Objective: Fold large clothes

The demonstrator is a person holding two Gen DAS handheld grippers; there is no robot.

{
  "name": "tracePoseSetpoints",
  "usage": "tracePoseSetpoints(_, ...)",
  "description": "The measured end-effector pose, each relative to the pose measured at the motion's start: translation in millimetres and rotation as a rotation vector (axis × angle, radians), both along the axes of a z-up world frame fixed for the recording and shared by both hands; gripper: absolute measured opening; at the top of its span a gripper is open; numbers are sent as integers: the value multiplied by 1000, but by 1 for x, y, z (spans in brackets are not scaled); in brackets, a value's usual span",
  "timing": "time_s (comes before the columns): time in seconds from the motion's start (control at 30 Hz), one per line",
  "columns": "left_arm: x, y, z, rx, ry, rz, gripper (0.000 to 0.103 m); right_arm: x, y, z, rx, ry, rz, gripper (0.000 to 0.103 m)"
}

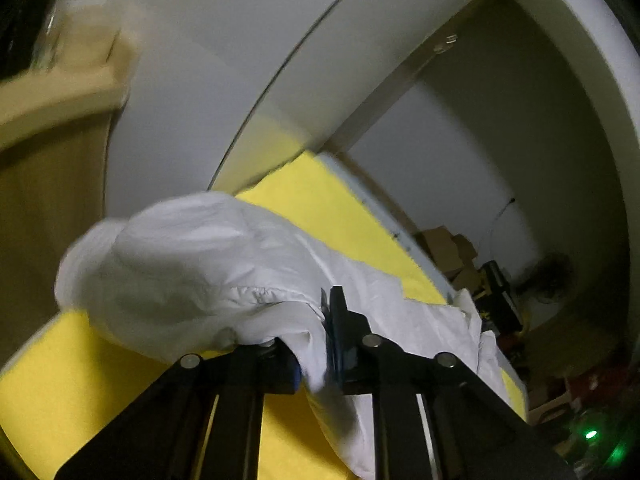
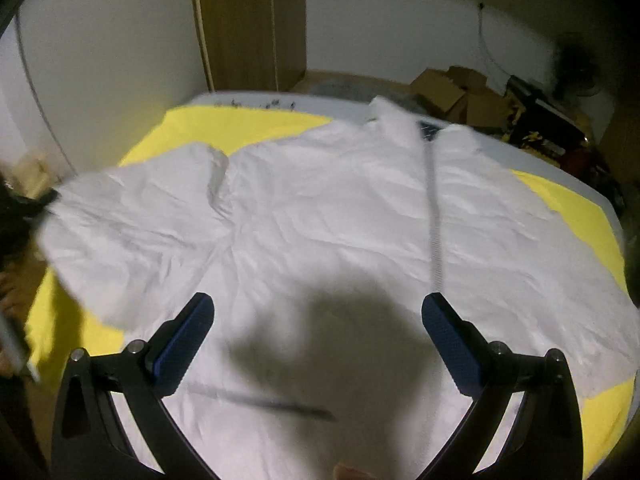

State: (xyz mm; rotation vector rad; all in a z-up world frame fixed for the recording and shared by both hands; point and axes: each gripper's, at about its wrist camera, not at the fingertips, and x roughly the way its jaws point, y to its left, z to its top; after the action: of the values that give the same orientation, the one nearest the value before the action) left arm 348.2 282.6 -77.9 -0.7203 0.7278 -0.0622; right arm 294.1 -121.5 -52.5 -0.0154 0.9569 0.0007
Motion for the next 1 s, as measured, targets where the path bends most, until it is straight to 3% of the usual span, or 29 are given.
tracePoseSetpoints(0.1, 11, 16, -31, -19, 110, 8, 42, 5, 12, -15, 18, 29, 6, 103)
tracePoseSetpoints(0.13, 15, 21, -43, -24, 138, 9, 44, 6, 14, -17, 12, 33, 7, 103)
tracePoseSetpoints(0.23, 23, 38, -71, -44, 199, 46, 44, 11, 14, -23, -9, 42, -3, 103)
tracePoseSetpoints(0.4, 18, 72, -94, -178, 193, 148, 44, 36, 20, -32, -41, 38, -23, 103)
tracePoseSetpoints(0.5, 24, 77, -99, -182, 195, 164, 40, 54, 34, -46, -59, 42, -12, 103)
tracePoseSetpoints(0.53, 26, 77, -98, -177, 187, 162, 30, 60, 41, -52, -64, 39, 0, 103)
tracePoseSetpoints(0.63, 27, 72, -85, -125, 158, 169, 13, 77, 61, -77, -109, 88, 44, 103)
tracePoseSetpoints(0.73, 19, 59, -56, -57, 88, 168, 10, 84, 67, -100, -128, 144, 77, 103)
tracePoseSetpoints(0.87, -7, 25, 5, 96, -78, 206, 10, 74, 41, -79, -57, 117, 72, 103)
tracePoseSetpoints(1.0, -25, -35, 71, 213, -269, 197, 10, 43, -32, -33, 41, 29, -47, 103)
